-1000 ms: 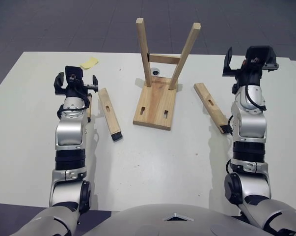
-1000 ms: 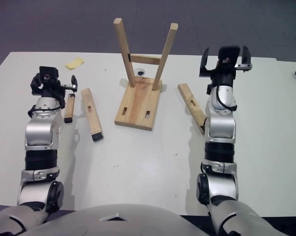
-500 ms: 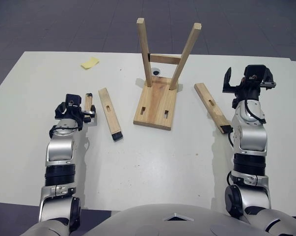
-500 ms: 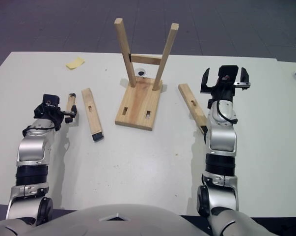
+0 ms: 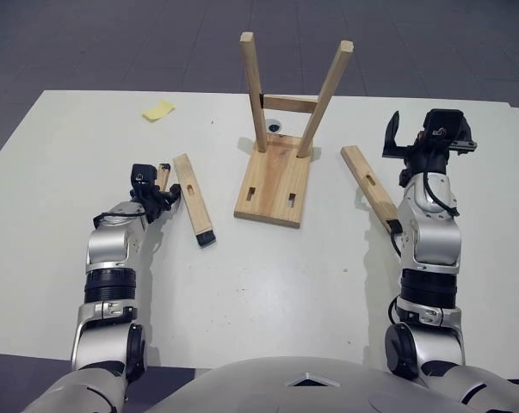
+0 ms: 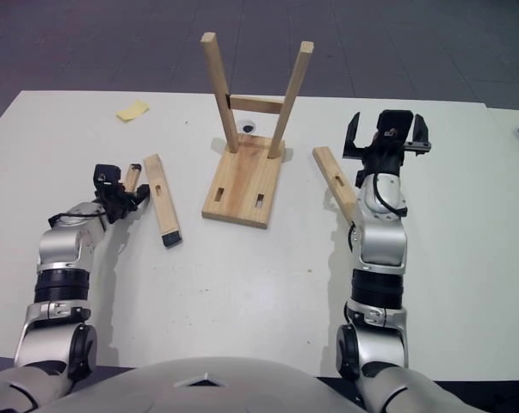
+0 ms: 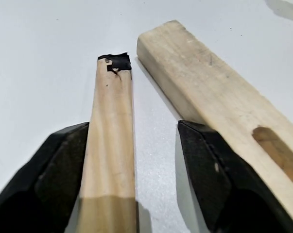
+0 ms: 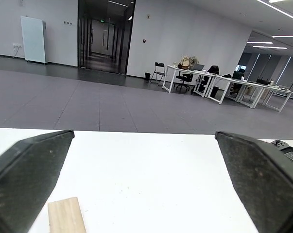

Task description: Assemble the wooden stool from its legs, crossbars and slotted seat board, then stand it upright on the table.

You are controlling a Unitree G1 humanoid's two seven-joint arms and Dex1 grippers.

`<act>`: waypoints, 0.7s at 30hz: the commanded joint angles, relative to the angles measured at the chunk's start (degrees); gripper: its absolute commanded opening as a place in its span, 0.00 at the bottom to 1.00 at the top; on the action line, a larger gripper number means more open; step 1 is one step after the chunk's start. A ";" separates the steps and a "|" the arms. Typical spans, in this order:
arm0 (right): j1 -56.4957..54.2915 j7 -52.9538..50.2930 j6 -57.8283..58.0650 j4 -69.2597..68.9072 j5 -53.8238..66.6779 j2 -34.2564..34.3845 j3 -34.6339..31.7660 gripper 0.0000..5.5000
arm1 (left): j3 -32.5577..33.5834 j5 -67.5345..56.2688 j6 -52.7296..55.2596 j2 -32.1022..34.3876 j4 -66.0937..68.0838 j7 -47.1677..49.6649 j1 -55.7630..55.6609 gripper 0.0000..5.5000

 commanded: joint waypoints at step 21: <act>-3.28 -1.60 6.06 -7.59 3.81 1.96 -1.57 0.98 | 1.74 -1.84 -1.40 5.48 6.31 -1.29 5.82 0.23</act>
